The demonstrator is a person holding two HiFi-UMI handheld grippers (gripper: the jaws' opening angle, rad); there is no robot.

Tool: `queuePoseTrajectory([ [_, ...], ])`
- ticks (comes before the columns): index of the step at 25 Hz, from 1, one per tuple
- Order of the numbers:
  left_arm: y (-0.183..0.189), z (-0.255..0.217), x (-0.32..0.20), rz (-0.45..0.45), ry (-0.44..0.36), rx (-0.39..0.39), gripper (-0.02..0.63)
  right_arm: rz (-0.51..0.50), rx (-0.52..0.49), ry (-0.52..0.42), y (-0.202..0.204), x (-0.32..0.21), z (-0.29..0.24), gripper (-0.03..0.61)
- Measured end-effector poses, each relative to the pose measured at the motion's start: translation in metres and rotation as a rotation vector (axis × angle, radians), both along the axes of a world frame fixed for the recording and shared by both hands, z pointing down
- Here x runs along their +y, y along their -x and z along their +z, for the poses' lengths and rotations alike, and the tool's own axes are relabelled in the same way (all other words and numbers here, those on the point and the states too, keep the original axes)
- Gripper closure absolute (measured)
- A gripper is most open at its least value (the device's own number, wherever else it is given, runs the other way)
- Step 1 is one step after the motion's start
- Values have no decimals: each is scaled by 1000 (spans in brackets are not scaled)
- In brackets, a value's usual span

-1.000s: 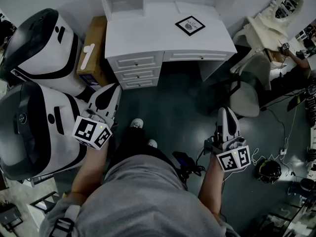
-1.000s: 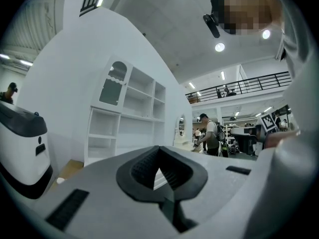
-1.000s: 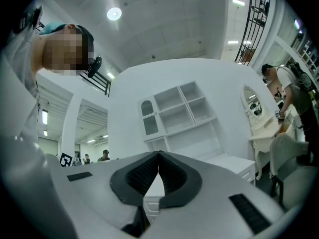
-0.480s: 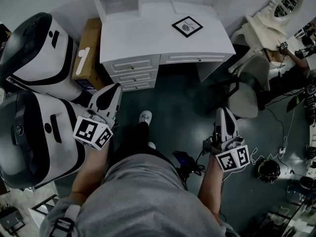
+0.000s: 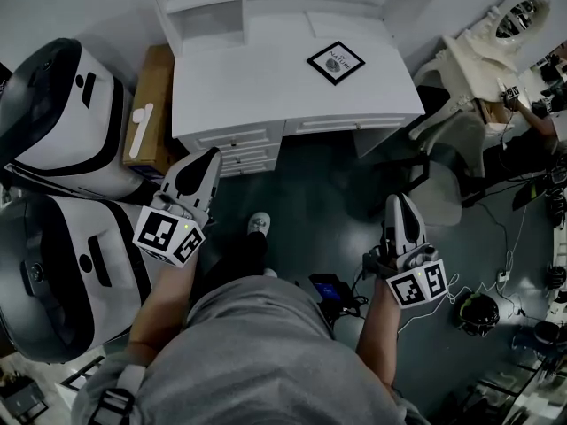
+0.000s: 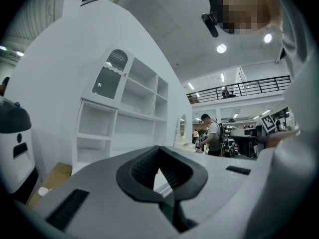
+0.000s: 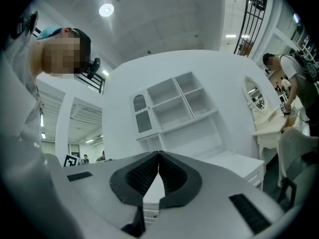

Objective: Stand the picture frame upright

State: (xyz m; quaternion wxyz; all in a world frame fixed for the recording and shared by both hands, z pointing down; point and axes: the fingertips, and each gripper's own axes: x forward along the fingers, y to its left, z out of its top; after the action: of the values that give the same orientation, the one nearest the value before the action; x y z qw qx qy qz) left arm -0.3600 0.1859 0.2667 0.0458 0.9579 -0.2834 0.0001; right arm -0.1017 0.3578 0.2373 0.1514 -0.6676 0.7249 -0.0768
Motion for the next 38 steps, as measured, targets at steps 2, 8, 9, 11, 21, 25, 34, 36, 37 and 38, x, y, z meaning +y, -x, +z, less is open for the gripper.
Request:
queuePoseTrajectory([
  [2, -6, -2, -18, 1, -1, 0, 607, -6, 2, 2, -4, -19, -2, 552],
  [8, -21, -4, -69, 11, -10, 1, 607, -12, 11, -6, -14, -71, -8, 552],
  [9, -23, -3, -77, 14, -11, 2, 607, -12, 10, -6, -15, -80, -7, 552],
  [11, -28, -3, -93, 23, -14, 3, 607, -14, 8, -4, -17, -95, -6, 552],
  [21, -57, -3, -157, 68, -23, 8, 607, 20, 17, -9, -33, -150, -8, 552],
  [25, -65, 2, -173, 90, -31, -3, 607, 43, 19, -10, -38, -162, -6, 552],
  [34, -91, 0, -199, 148, -34, 22, 607, 126, 9, -22, -56, -165, -5, 552],
  [36, -101, -4, -202, 164, -41, 32, 607, 140, 6, -23, -60, -165, -5, 552],
  [37, -105, -6, -202, 174, -47, 36, 607, 146, 3, -24, -61, -165, -5, 552],
  [38, -109, -8, -202, 183, -51, 38, 607, 150, -1, -26, -62, -165, -5, 552],
])
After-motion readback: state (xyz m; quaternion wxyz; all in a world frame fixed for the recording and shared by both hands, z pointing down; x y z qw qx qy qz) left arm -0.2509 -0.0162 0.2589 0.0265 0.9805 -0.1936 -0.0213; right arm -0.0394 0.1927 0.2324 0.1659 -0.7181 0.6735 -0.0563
